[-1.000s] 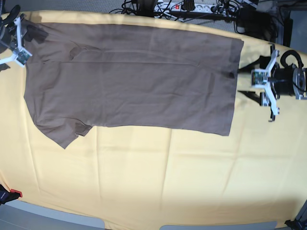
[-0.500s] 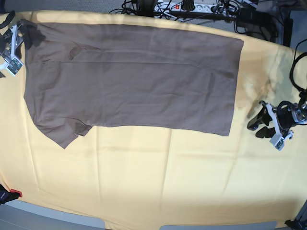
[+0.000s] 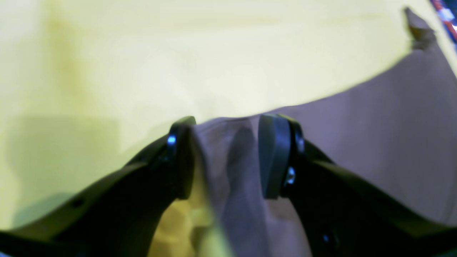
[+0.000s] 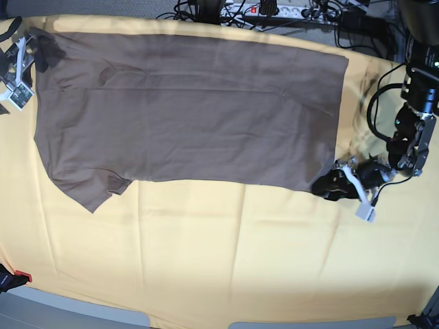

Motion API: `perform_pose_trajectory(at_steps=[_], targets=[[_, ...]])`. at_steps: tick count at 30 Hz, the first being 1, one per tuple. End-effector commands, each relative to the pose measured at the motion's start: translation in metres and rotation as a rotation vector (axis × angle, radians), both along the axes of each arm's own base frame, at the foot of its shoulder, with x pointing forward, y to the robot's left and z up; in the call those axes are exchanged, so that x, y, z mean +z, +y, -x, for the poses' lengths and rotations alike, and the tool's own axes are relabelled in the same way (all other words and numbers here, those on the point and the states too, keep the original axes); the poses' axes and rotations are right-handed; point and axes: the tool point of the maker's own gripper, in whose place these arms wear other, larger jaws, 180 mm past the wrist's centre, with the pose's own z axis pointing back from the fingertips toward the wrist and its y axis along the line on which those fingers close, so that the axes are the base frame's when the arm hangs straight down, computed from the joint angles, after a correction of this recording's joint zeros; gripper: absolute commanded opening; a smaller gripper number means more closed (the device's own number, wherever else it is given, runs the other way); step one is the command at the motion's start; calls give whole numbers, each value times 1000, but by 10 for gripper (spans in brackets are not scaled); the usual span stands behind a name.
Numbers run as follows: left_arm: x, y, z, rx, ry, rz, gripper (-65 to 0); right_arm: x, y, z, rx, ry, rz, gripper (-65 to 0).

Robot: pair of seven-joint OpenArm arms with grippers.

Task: Fold the T-shirt properly
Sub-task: 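Release the shirt and move the left gripper to the hem corner, then grasp the hem-side edge with both grippers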

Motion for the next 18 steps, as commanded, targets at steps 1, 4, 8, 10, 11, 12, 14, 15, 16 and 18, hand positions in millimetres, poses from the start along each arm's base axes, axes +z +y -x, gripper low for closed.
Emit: perform_pose_trajectory(at_steps=[1, 4, 8, 10, 11, 12, 14, 15, 16, 18], targets=[[-18, -3, 19, -80, 89, -77, -351, 8, 1, -6, 14, -31, 11, -274], [-11, -16, 21, -102, 110, -27, -355, 9, 6, -10, 30, -53, -13, -274], [0, -17, 12, -101, 73, -19, -542, 16, 11, -19, 20, -128, -63, -274], [6, -17, 7, -101, 57, -21, -647, 21, 13, -30, 9, -197, -108, -274], [10, -18, 3, -100, 47, -20, -650, 24, 11, -37, -7, -244, -137, -274], [14, -18, -1, -99, 35, -18, -650, 28, 9, -45, -30, -293, -166, -274], [23, -18, -9, -91, 4, -11, -650, 28, -2, -59, -100, -361, -226, -274], [27, -18, -13, -90, -7, -13, -650, 25, -8, -66, -143, -383, -263, -274], [29, -18, -15, -91, -16, -16, -650, 20, -14, -72, -187, -397, -303, -274], [34, -17, -20, -90, -29, -18, -650, 7, -22, -84, -258, -406, -397, -274]])
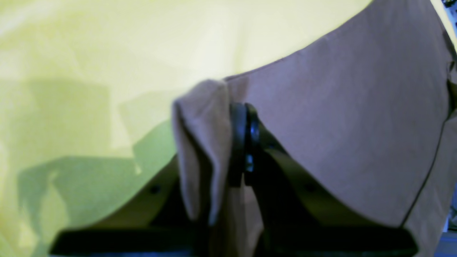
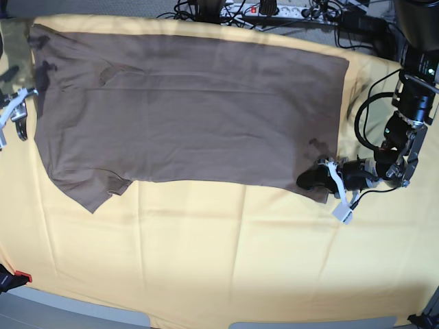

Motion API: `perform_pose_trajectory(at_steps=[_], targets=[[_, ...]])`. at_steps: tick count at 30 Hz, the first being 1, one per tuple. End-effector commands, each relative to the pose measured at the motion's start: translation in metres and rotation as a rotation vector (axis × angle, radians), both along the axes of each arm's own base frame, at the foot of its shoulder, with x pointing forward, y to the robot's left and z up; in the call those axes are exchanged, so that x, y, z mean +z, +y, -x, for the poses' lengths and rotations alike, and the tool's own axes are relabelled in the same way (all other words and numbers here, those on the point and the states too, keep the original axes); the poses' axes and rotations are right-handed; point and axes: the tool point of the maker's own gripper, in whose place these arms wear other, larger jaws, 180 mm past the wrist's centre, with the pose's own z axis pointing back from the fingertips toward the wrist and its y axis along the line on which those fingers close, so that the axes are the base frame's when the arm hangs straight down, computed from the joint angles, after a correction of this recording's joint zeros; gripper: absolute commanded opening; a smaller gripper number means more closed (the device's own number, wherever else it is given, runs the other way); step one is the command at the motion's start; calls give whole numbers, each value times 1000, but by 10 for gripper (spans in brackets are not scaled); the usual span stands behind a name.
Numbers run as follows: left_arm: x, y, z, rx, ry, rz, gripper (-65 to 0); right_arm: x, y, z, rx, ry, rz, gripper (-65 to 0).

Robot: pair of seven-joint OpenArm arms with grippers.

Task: Fold the T-shirt properly
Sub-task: 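Grasp the hem-side edge with both grippers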

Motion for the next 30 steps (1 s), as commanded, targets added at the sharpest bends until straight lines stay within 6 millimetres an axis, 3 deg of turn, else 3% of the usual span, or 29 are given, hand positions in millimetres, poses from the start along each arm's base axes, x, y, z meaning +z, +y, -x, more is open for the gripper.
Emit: perform_pose_trajectory(at_steps=[1, 8, 15, 19, 25, 27, 30], targets=[[20, 7, -15, 17, -53, 3, -650, 7, -4, -14, -11, -47, -30, -274], [18, 9, -17, 9, -66, -30, -650, -36, -24, -68, -194, -46, -426, -275], [18, 9, -17, 9, -66, -31, -650, -72, -39, -108, -284, -3, -735, -275], [19, 9, -17, 9, -66, -27, -650, -91, -37, -120, -313, 29, -862, -275], [18, 8, -17, 9, -67, -25, -650, -101, -2, -122, -231, 105, -1028, -275], [19, 7, -18, 11, -70, -22, -650, -104, 1, -122, -230, 108, -1037, -277], [22, 7, -20, 18, -83, -11, -650, -104, 3, -122, -228, 107, -1040, -375]])
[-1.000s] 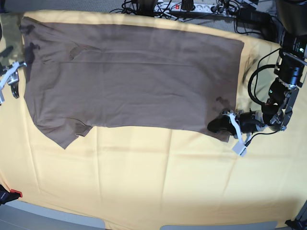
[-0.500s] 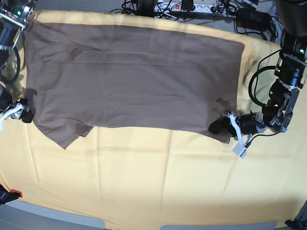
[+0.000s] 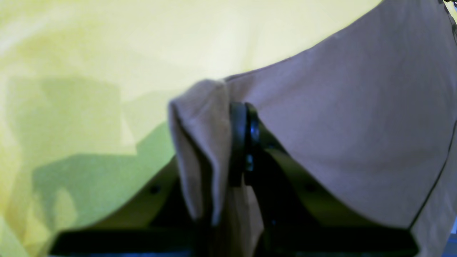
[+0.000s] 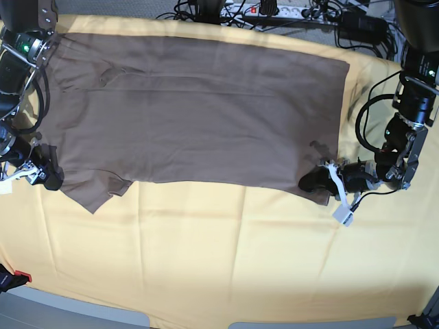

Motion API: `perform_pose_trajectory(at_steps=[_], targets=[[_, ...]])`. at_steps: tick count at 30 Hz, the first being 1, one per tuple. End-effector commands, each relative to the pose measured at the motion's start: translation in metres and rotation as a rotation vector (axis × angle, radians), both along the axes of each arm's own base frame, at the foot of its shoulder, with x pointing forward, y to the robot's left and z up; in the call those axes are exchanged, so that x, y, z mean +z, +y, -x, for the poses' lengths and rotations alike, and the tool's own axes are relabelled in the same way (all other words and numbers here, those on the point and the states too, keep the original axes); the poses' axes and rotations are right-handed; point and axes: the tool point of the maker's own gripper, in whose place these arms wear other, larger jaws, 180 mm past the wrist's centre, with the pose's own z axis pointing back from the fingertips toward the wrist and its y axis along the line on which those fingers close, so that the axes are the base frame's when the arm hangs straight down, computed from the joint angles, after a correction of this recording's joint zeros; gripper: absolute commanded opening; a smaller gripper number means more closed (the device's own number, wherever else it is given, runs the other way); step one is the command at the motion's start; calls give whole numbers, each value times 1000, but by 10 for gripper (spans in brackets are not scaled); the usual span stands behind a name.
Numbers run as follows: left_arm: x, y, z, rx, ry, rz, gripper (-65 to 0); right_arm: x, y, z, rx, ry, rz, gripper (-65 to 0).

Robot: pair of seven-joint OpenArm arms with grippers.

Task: Fold the T-shirt properly
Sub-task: 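Grasp the hem-side edge with both grippers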

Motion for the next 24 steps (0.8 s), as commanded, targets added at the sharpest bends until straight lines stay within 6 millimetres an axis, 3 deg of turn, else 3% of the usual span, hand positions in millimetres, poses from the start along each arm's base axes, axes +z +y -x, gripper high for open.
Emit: perform_pose_trajectory(at_steps=[1, 4, 7, 15, 24], targets=[[21, 4, -15, 18, -61, 18, -650, 13, -10, -6, -3, -29, 23, -430], [22, 4, -16, 20, -64, 22, -650, 12, -10, -6, -2, -25, 30, -582], [24, 4, -18, 25, -74, 29, -650, 12, -9, -7, -5, -30, 27, -650], [32, 6, -27, 34, -137, 17, -650, 29, -14, -22, -40, -104, 28, -650], [74, -9, -67, 6, -362, -19, -650, 64, -25, -57, -63, -199, 123, -650]])
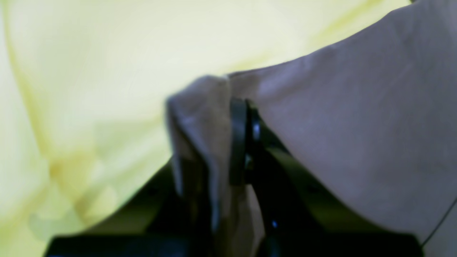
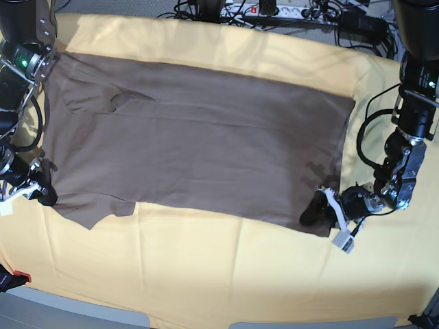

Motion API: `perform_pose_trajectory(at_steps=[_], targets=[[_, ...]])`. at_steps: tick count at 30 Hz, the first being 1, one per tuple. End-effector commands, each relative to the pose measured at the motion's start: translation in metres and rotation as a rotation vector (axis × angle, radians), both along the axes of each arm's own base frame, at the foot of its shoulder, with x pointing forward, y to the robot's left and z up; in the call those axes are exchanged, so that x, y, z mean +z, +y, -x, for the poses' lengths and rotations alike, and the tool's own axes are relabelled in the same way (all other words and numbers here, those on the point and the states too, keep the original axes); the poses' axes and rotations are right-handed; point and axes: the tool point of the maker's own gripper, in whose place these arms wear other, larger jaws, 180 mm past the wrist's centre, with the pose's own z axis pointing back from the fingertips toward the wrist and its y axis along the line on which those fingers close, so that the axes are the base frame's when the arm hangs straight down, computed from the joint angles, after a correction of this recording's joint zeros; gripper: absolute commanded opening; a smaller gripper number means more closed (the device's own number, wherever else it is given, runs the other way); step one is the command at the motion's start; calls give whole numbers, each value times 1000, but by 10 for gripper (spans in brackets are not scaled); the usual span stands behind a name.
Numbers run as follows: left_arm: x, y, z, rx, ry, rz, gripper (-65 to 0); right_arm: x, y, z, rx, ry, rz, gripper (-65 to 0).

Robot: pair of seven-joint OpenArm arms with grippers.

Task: Fold the T-shirt properly
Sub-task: 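Grasp the hem-side edge with both grippers, then lift the hem-side edge and fold it over onto the collar side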

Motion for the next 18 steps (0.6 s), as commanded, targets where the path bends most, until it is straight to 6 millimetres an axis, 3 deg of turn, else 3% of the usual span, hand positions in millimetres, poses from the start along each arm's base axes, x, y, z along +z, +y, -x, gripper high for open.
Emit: perform_pose_trajectory(at_steps=[1, 8, 18], targets=[[30, -3, -16, -3, -82, 28, -650, 31, -13, -15, -20, -89, 32, -650], [31, -23, -22, -49, -127, -18, -650, 21, 0, -23, 83, -26, 179, -650], [29, -5, -16, -15, -89, 7, -650, 22, -7, -10, 174, 51, 282, -650]])
